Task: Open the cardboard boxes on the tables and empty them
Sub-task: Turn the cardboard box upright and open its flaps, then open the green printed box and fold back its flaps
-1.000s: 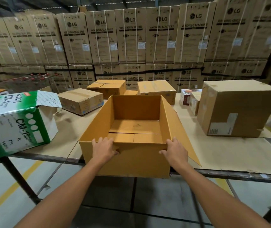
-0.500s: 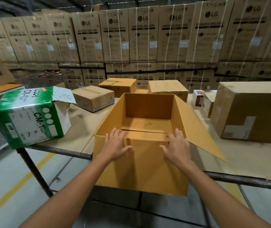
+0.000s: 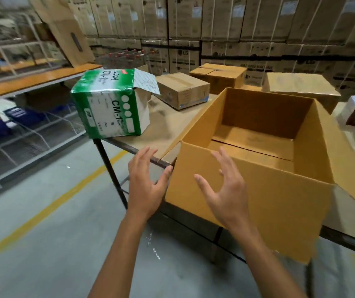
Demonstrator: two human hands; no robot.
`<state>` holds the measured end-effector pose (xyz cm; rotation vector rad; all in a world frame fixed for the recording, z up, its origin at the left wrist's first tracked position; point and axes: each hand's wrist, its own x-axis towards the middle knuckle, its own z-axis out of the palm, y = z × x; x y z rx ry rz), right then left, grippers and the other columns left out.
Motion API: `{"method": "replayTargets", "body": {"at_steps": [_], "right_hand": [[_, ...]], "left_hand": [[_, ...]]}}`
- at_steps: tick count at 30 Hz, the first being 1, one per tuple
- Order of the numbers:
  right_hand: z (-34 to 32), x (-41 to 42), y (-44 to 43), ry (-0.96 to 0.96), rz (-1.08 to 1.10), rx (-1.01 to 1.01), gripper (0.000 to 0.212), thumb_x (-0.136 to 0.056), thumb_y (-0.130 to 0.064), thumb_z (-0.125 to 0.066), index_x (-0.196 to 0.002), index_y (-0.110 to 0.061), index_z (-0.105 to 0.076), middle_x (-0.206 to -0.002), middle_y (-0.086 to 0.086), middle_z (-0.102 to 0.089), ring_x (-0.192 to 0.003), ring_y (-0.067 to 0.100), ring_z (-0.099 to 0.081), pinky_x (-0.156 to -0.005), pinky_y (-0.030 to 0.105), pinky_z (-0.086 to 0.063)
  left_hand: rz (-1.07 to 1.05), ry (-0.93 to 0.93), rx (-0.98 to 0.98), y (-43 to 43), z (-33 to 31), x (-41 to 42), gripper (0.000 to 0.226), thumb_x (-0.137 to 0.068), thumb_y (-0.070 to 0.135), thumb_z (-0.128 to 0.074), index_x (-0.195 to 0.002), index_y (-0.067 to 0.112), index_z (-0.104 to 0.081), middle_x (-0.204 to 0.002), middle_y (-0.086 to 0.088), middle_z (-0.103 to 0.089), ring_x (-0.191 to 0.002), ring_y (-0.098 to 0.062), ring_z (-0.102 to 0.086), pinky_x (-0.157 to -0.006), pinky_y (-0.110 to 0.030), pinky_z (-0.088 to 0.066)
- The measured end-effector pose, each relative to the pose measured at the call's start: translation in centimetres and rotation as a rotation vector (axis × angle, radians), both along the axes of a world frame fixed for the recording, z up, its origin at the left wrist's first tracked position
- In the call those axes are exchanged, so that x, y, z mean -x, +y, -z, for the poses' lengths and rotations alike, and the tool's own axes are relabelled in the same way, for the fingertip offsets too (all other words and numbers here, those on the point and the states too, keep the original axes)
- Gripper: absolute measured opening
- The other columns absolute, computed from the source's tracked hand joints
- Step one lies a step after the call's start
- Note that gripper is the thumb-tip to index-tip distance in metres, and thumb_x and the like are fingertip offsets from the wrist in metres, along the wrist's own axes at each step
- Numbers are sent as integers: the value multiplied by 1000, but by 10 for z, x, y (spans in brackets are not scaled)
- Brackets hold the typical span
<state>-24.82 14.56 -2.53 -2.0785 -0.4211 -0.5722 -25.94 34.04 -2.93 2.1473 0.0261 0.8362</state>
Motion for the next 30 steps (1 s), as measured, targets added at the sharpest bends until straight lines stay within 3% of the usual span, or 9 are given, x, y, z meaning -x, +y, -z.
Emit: {"method": "replayTargets", "body": {"at_steps": [4,6,9,17,25,30], "right_hand": [[25,-3,30,30,-124,-49,67,-87,-61,-60,-145,-30,-46,-157,-15,-33,-135,19,-48,-102,54,-50],[37,-9,46,56,-187,-63,66,-87,-60,-60,-144,-30,-47,-156,-16,-34,-135,19,-48,-101,54,-50],[54,-22,71,79,-270,-74,64,-88,-54,-63,-142,-21,-51,-155,-4,-42,-136,17,-46,-99,51,-52],[86,-67,154,144,-397,-8,62,-89,-49,-64,-142,-20,-51,-152,-1,-46,-137,15,-44,-99,50,-51],[94,-134,282,170,-340,-26,61,-89,-50,-64,-142,-21,-51,-147,3,-50,-134,20,-49,-97,51,-52],[76,-187,359,128,-281,-55,58,-91,-40,-70,-142,-20,-51,-149,3,-49,-131,20,-51,-97,45,-54]], "left_hand": [[-86,-53,47,15,19,28,50,-92,39,-61,-136,17,-54,-140,7,-50,-135,-11,-44,-110,-20,-36],[-116,-31,41,26,30,34,48,-91,32,-65,-136,17,-54,-141,4,-52,-135,-12,-45,-110,-25,-40],[-188,-9,17,48,48,37,47,-91,29,-67,-134,13,-57,-139,0,-54,-133,-13,-47,-108,-32,-43],[-355,82,73,130,93,21,50,-91,41,-61,-133,14,-57,-134,3,-57,-129,-14,-48,-104,-43,-46],[-337,133,20,271,106,-44,47,-91,35,-65,-132,13,-57,-131,5,-56,-124,-17,-50,-102,-42,-46],[-304,89,-111,358,81,-104,44,-92,32,-64,-131,11,-57,-130,-4,-58,-121,-21,-50,-103,-30,-41]]}}
